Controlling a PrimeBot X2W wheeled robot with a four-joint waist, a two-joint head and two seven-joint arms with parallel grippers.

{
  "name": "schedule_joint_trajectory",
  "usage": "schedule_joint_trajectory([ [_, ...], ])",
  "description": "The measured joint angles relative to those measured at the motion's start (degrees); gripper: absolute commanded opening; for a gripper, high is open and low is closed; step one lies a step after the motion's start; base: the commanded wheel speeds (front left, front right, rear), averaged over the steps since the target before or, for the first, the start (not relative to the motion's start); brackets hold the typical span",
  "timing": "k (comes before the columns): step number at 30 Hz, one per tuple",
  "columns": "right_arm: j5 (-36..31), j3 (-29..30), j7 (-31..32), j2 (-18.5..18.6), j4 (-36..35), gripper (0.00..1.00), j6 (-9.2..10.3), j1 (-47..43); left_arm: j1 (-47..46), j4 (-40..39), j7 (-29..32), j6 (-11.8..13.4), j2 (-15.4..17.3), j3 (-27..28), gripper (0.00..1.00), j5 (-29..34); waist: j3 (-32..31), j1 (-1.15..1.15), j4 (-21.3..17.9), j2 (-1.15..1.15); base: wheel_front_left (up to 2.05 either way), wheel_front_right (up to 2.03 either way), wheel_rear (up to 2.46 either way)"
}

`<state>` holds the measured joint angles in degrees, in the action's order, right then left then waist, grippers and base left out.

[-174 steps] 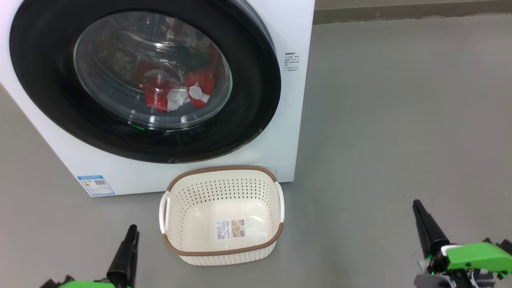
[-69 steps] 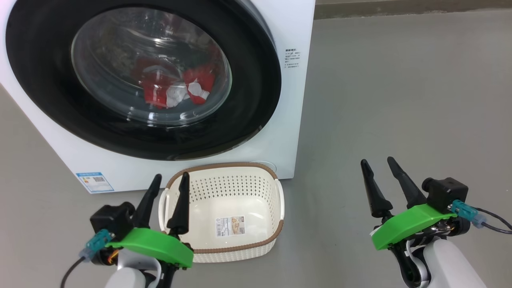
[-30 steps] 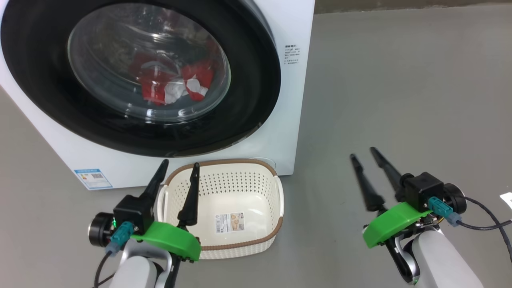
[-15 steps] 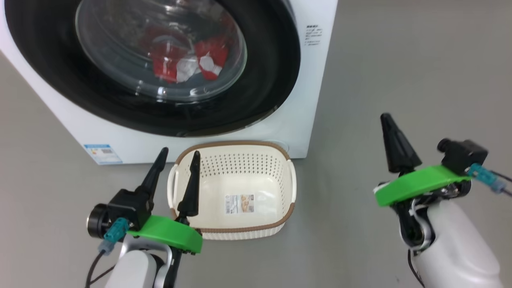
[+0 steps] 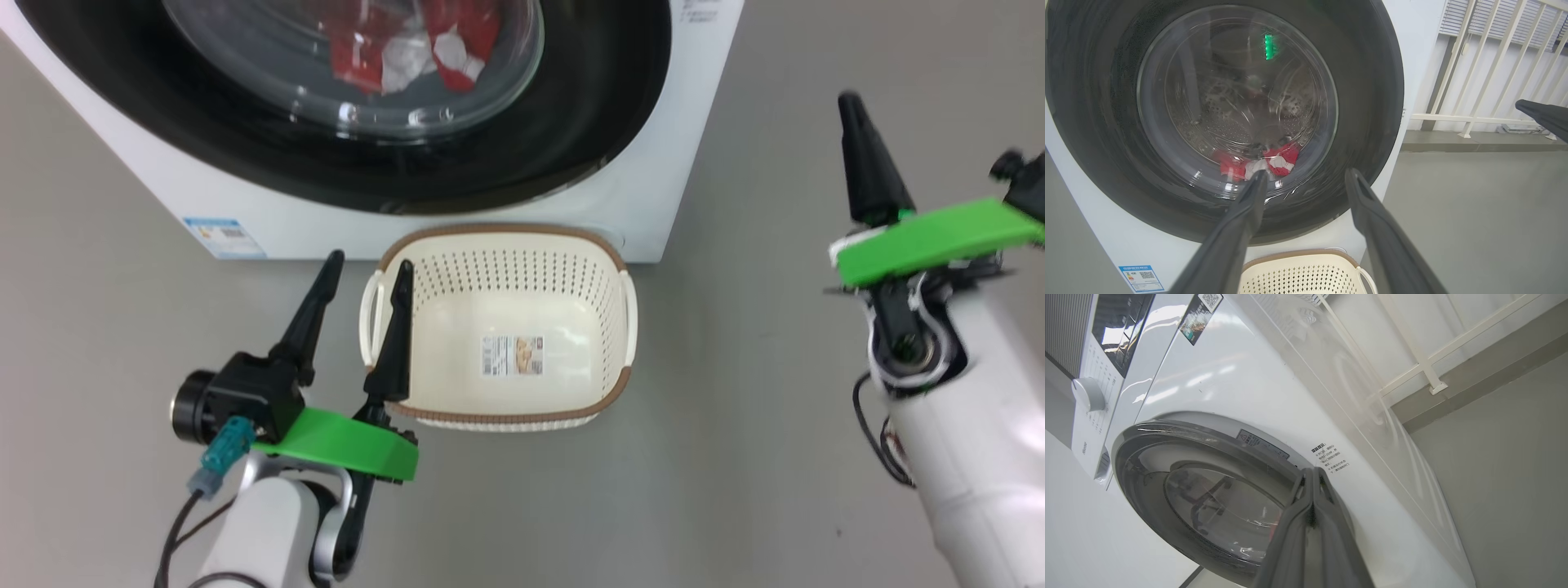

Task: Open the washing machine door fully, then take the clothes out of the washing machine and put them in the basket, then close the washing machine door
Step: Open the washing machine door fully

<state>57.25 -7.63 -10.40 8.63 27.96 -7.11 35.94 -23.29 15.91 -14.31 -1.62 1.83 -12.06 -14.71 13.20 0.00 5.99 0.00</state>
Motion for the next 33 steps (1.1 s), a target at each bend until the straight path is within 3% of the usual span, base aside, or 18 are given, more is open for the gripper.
schedule_joint_trajectory([
  [7,14.5,1.0,6.9,0.5,-0.1,0.00,0.00,6.4,-1.9,-1.3,0.0,0.0,0.0,-0.4,1.00,0.1,4.3,0.00,1.1,0.00,0.00,0.00,0.00],
  [17,29.1,3.6,18.6,2.8,1.5,0.00,0.01,14.1,-3.1,-2.7,0.0,0.0,0.0,-1.2,1.00,0.1,9.5,0.00,3.5,0.00,0.00,0.00,0.00],
  [26,34.7,3.8,29.2,4.8,1.4,0.00,0.01,21.0,-4.6,-2.9,0.0,0.0,-0.1,-2.7,1.00,-1.8,14.3,0.00,5.5,0.00,0.00,0.00,0.00],
  [33,36.7,4.1,33.1,5.4,1.6,0.00,0.01,24.2,-5.3,-2.9,0.0,0.0,-0.1,-3.5,1.00,-2.0,17.1,0.00,7.0,0.00,0.00,0.00,0.00],
])
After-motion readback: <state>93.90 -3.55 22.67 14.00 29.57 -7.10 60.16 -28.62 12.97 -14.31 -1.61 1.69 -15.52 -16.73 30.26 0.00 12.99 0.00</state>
